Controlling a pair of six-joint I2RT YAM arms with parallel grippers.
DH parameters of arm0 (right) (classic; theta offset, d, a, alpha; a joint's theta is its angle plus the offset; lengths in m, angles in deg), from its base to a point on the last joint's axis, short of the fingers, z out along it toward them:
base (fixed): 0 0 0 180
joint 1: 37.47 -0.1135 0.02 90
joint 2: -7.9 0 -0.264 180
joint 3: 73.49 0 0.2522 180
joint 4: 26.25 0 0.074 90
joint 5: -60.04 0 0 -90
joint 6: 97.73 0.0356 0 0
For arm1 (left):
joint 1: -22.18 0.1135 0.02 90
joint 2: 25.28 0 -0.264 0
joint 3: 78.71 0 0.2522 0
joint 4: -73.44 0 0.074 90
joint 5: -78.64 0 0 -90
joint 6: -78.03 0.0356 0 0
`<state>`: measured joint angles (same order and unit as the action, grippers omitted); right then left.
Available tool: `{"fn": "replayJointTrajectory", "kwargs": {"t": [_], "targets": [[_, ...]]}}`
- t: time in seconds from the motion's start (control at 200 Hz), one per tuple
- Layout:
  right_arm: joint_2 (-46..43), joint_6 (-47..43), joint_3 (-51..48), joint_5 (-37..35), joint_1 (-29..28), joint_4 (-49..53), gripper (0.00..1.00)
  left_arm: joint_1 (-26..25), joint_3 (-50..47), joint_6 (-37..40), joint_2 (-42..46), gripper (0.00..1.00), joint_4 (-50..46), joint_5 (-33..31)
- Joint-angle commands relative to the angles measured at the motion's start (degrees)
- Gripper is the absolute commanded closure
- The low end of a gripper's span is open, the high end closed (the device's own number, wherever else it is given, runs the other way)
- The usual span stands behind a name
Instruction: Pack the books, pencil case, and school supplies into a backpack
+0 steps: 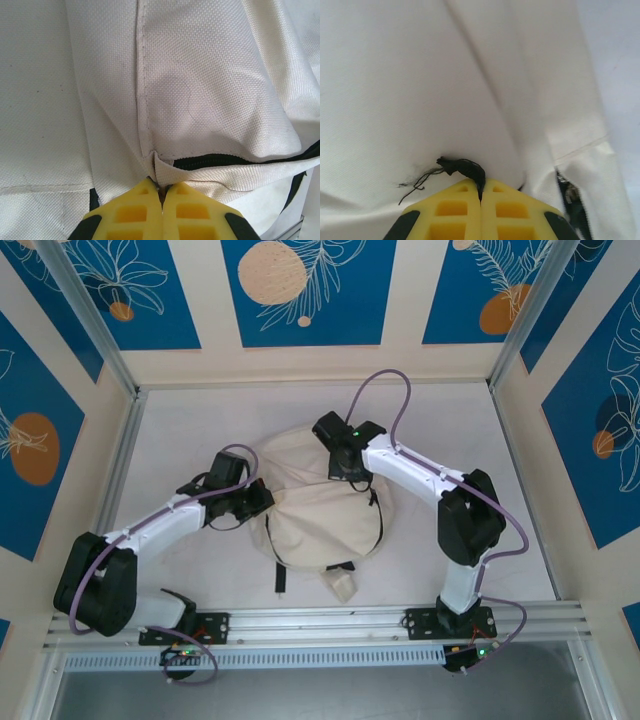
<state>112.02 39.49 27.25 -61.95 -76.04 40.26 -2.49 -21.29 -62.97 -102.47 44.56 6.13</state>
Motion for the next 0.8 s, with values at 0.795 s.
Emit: {"fn": "replayJointTrajectory", "kwargs": {"t": [0.795], "targets": [[7.42,-10.87,8.39,17.45,18.21,-12.42,1.00,1.02,26.70,5.52,-19.88,0.89,-5.58,1.11]]}}
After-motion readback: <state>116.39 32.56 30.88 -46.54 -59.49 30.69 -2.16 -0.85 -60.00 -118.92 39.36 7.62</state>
